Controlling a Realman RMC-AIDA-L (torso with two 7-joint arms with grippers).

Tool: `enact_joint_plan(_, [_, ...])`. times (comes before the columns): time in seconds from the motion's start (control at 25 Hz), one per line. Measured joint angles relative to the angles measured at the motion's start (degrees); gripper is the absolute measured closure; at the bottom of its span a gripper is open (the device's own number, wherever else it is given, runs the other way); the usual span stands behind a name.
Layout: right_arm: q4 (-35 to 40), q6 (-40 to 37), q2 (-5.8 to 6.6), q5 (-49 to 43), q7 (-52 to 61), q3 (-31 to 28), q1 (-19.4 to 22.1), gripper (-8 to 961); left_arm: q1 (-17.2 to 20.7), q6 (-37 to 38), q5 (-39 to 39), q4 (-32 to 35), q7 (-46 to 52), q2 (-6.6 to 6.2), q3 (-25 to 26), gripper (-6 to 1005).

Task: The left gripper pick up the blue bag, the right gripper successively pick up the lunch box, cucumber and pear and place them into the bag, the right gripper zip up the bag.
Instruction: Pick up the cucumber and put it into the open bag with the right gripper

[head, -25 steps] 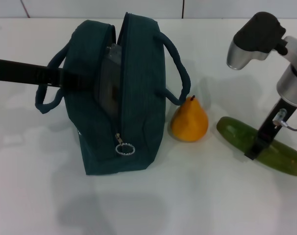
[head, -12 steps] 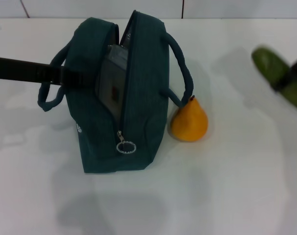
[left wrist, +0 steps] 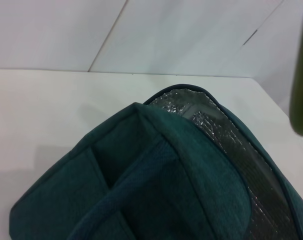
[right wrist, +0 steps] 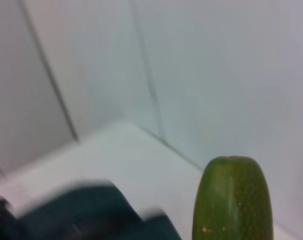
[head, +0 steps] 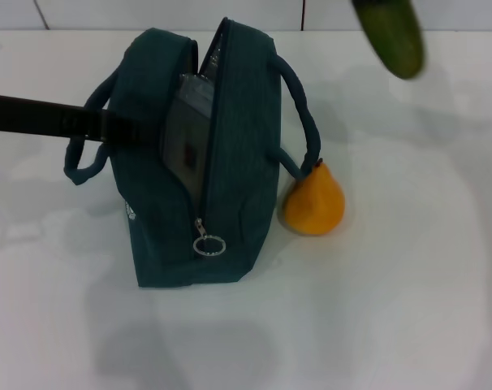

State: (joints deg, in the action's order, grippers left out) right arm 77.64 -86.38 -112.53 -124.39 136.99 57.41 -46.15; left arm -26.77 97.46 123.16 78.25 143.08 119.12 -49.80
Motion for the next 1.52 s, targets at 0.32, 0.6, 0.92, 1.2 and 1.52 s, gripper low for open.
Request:
enact_joint_plan(0.32, [-5.0,6.2,-3.00,20.4,-18.1,2.6,2.9,373,-0.2,-0.1,-1.0,-0.4,0.0,0.13,-0.1,962])
enact_joint_plan(0.6, [-16.6,9.9,-3.29,35.8,-35.8,9.3,1.3,374,-0.2,-0.3,-1.7,-0.4,-0.1,0.15,-0.2,962])
enact_joint_plan(0.92, [-27.7,15.4,-3.52,52.4,-52.8,19.9,1.2,374,-0.2,-0.3,-1.7,-0.5,-0.1,0.15,-0.3,962])
enact_joint_plan(1.2, [-35.6,16.6,-3.65,59.5,-58.8,24.6,0.5,374,-0.1,-0.3,-1.6,-0.6,-0.2,0.15,-0.2,962])
enact_joint_plan(1.52, [-38.4,16.2,-3.65,59.6,-59.5,26.5,1.0,373,-0.1,-0.3,-1.6,-0.6,-0.2,0.15,-0.2,962])
